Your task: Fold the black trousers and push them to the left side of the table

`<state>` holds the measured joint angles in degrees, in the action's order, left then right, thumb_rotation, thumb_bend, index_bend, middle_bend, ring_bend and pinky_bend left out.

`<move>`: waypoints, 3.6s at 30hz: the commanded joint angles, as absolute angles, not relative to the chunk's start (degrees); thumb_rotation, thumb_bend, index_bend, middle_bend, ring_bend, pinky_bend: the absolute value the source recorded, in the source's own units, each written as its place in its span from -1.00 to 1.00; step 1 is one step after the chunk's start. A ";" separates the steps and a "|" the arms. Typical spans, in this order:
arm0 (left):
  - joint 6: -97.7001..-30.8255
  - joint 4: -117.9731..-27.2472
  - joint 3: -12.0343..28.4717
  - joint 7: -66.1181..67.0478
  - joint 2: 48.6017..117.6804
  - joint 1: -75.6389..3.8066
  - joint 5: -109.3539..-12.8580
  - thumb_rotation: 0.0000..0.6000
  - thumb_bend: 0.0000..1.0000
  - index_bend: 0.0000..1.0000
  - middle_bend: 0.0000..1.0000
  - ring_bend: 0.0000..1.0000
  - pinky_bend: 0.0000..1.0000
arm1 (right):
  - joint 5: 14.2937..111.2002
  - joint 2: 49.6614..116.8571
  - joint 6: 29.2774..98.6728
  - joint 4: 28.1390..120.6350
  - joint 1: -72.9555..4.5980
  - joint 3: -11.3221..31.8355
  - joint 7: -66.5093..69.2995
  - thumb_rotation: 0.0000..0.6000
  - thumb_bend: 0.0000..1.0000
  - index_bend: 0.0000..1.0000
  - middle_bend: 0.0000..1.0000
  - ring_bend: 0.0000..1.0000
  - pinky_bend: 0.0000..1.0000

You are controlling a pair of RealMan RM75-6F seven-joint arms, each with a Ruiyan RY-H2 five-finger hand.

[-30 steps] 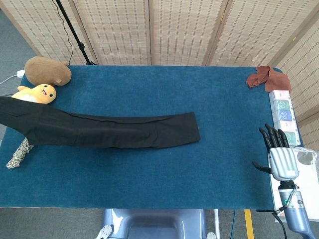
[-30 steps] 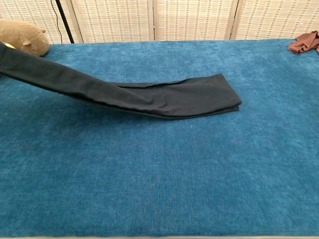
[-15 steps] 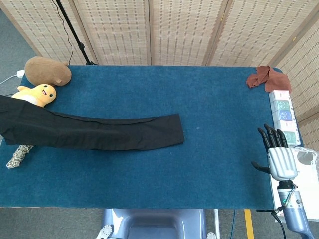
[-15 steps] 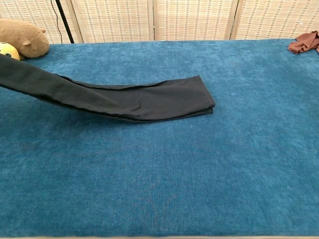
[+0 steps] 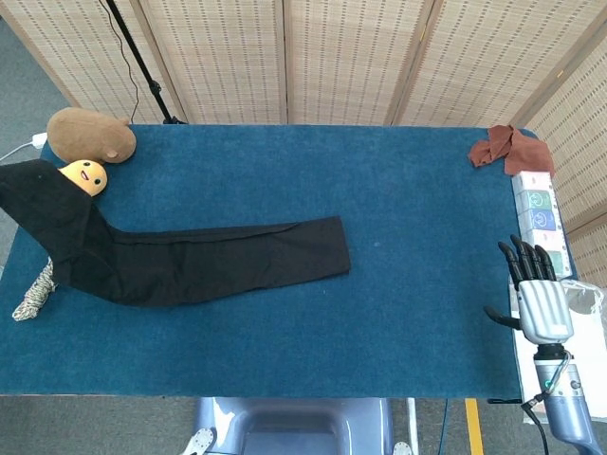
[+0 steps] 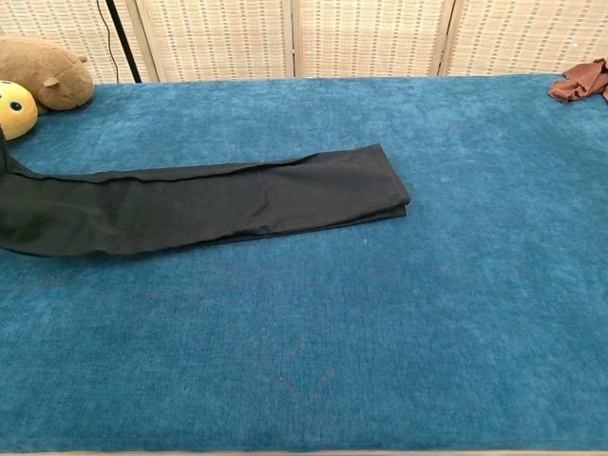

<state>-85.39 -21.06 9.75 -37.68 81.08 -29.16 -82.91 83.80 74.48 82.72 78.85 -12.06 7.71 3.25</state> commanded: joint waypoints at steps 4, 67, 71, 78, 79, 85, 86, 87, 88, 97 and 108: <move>-87.17 -30.89 7.79 -25.60 82.58 -38.38 -88.72 1.00 0.14 0.44 0.19 -0.20 -0.42 | 83.59 73.76 83.14 79.37 -11.78 8.08 4.20 1.00 -1.00 -1.00 -1.00 -1.00 -1.00; -74.16 -42.85 11.17 1.79 105.26 -65.72 -89.61 1.00 -0.57 -1.00 -1.00 -1.00 -0.52 | 84.70 70.54 82.90 81.78 -11.01 7.46 9.38 1.00 -1.00 -1.00 -1.00 -1.00 -1.00; -74.98 -48.88 8.20 -1.26 99.76 -60.72 -89.87 1.00 -0.58 -1.00 -1.00 -1.00 -0.52 | 84.61 70.66 82.77 81.83 -11.04 7.41 8.89 1.00 -1.00 -1.00 -1.00 -1.00 -1.00; -76.04 -54.81 1.74 -6.05 91.82 -52.51 -91.18 1.00 -0.58 -1.00 -1.00 -1.00 -0.56 | 84.82 71.02 82.43 81.91 -11.23 7.15 8.01 1.00 -1.00 -1.00 -1.00 -1.00 -1.00; -76.69 -54.97 1.01 -6.81 91.09 -51.26 -91.35 1.00 -0.58 -1.00 -1.00 -1.00 -0.58 | 84.81 71.09 82.33 81.91 -11.27 7.11 7.90 1.00 -1.00 -1.00 -1.00 -1.00 -1.00; -82.68 -53.72 -3.65 -14.28 87.87 -42.81 -93.24 1.00 -0.58 -1.00 -1.00 -1.00 -0.71 | 84.84 71.71 81.50 81.87 -11.67 6.83 6.92 1.00 -1.00 -1.00 -1.00 -1.00 -1.00; -82.91 -53.31 -4.26 -15.04 87.57 -42.01 -93.58 1.00 -0.58 -1.00 -1.00 -1.00 -0.72 | 84.86 71.81 81.37 81.86 -11.74 6.77 6.82 1.00 -1.00 -1.00 -1.00 -1.00 -1.00; -82.89 -52.80 -5.22 -15.79 87.19 -40.92 -93.86 1.00 -0.58 -1.00 -1.00 -1.00 -0.72 | 84.95 71.92 81.15 81.83 -11.84 6.65 6.65 1.00 -1.00 -1.00 -1.00 -1.00 -1.00; -83.00 -52.46 -5.62 -16.18 87.06 -40.44 -94.12 1.00 -0.58 -1.00 -1.00 -1.00 -0.72 | 84.98 71.99 81.06 81.82 -11.89 6.62 6.55 1.00 -1.00 -1.00 -1.00 -1.00 -1.00; -79.22 -44.05 -8.82 -20.42 90.52 -36.15 -95.43 1.00 -0.58 -1.00 -1.00 -1.00 -0.72 | 85.05 72.47 80.62 81.80 -12.17 6.37 5.74 1.00 -1.00 -1.00 -1.00 -1.00 -1.00; -76.89 -36.08 -9.62 -24.96 94.45 -33.74 -96.13 1.00 -0.57 -1.00 -1.00 -1.00 -0.73 | 84.49 72.61 79.77 81.42 -12.46 6.45 6.31 1.00 -1.00 -1.00 -1.00 -1.00 -1.00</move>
<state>-77.23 -36.59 -9.53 -24.67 94.01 -33.83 -95.92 84.49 72.60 79.80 81.43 -12.44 6.47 6.29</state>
